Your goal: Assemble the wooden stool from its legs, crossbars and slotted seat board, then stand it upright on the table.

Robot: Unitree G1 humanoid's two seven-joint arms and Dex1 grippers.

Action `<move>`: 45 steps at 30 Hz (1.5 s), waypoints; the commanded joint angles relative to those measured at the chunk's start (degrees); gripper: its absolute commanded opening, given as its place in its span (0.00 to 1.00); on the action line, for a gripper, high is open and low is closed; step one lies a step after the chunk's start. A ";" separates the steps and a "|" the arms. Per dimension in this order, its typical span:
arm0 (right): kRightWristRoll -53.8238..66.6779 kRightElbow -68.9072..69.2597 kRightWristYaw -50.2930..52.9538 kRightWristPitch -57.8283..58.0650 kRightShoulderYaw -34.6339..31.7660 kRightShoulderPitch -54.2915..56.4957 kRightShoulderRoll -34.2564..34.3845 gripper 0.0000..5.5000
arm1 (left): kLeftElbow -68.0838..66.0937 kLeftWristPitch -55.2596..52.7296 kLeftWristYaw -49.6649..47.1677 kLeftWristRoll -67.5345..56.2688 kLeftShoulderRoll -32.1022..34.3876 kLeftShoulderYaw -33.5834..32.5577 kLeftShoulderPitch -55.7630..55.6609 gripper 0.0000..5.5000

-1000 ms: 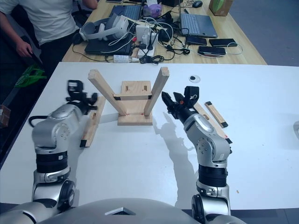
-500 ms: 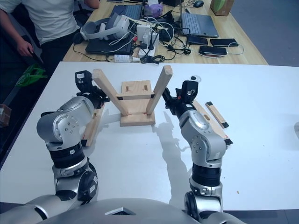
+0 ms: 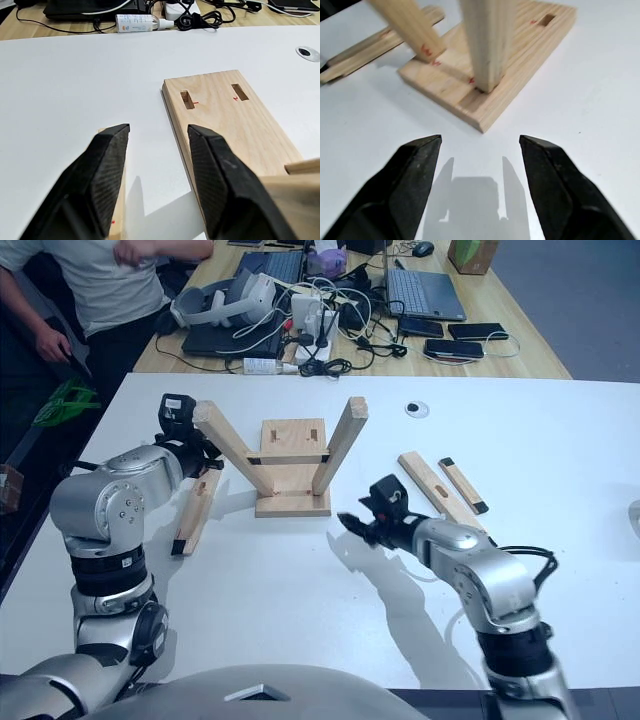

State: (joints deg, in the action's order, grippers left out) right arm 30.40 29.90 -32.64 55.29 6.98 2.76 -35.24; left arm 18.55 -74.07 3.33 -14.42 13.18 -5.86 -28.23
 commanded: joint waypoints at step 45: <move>2.90 -5.35 6.98 -10.01 -0.55 9.89 17.18 0.54 | -15.51 13.76 38.42 -5.78 14.58 12.62 5.86 0.39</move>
State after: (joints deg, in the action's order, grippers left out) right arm 36.04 25.97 -27.60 46.46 6.29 11.68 -18.00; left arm -2.44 -56.19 40.89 -16.85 27.39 9.29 -24.66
